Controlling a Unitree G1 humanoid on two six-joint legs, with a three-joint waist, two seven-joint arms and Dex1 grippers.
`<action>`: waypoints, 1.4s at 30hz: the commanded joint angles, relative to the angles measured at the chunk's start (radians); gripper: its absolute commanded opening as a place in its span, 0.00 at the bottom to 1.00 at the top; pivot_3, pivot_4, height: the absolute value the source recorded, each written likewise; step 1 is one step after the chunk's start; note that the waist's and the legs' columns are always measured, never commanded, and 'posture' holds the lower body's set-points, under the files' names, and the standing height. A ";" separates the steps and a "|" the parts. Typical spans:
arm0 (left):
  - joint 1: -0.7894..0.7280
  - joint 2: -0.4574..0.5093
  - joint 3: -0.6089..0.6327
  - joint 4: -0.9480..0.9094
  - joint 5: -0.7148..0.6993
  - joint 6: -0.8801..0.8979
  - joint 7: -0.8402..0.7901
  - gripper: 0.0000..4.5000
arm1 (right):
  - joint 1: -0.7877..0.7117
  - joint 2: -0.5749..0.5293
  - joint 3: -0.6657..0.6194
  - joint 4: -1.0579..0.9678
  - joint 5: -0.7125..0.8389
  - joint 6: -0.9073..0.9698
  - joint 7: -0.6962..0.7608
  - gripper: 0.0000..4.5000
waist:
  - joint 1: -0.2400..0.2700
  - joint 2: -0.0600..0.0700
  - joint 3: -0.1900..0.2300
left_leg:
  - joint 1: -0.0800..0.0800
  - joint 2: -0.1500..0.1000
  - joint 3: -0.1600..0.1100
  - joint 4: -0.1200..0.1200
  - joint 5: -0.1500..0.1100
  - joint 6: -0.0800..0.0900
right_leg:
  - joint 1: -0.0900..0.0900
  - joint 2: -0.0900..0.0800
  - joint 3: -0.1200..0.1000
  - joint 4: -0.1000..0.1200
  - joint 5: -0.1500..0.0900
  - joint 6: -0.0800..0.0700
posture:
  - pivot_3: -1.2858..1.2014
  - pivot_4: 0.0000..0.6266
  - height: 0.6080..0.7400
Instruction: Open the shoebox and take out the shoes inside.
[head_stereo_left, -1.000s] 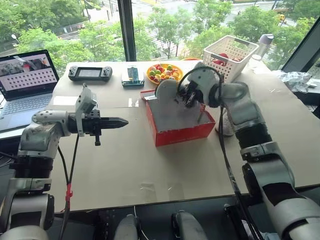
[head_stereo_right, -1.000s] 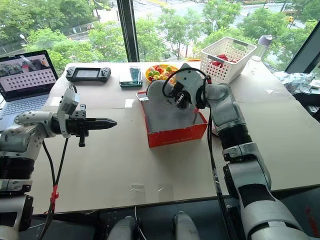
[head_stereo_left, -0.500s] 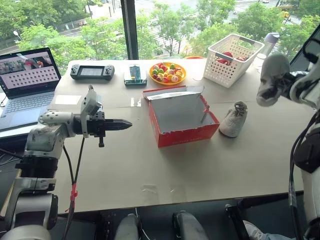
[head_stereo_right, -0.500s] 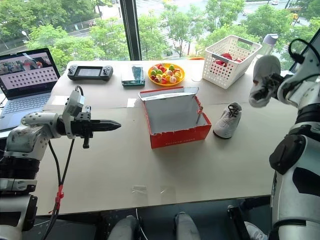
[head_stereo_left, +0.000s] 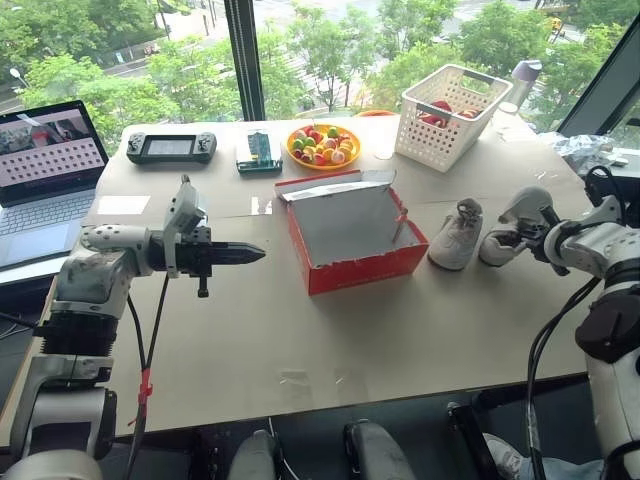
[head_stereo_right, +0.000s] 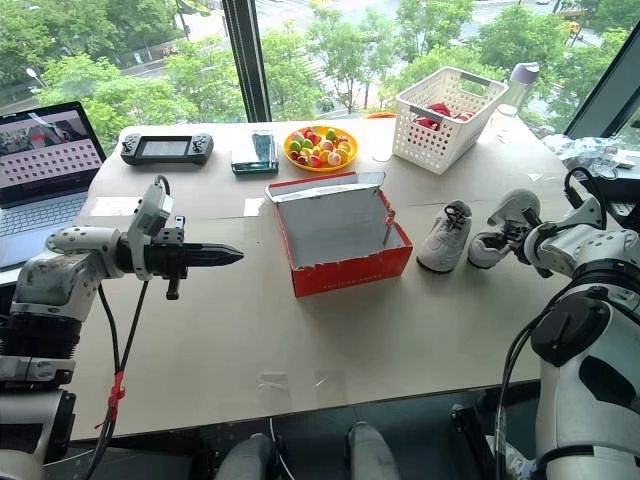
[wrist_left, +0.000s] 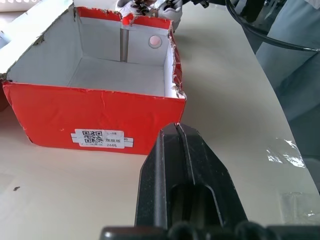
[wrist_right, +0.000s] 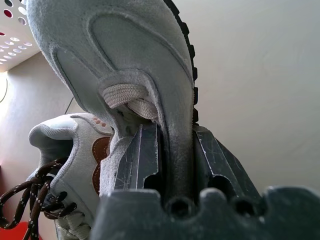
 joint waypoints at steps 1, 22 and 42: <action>-0.024 -0.001 0.006 -0.016 -0.003 -0.010 -0.005 0.00 | 0.027 -0.008 0.022 0.002 0.010 0.033 0.007 0.18 | 0.000 0.000 0.000 | 0.000 0.000 0.000 0.000 0.000 0.000 | 0.000 0.000 0.000 0.000 0.000 0.000 | 0.52 0.24 0.98; -0.019 -0.004 0.005 -0.025 -0.008 0.001 -0.005 0.00 | -0.021 -0.024 0.198 -0.040 -0.055 -0.087 0.124 0.88 | -0.002 0.000 0.000 | 0.003 0.000 0.000 0.000 0.000 0.000 | 0.001 0.001 0.002 0.002 0.000 0.000 | 0.52 0.24 0.98; 0.124 -0.028 0.148 -0.153 -0.047 0.031 0.217 0.00 | 0.723 -0.136 0.413 -1.496 0.075 0.098 0.733 0.88 | 0.035 0.001 0.000 | -0.001 0.000 0.000 0.001 0.000 0.001 | -0.002 0.000 0.000 0.003 -0.001 0.000 | 0.52 0.24 0.98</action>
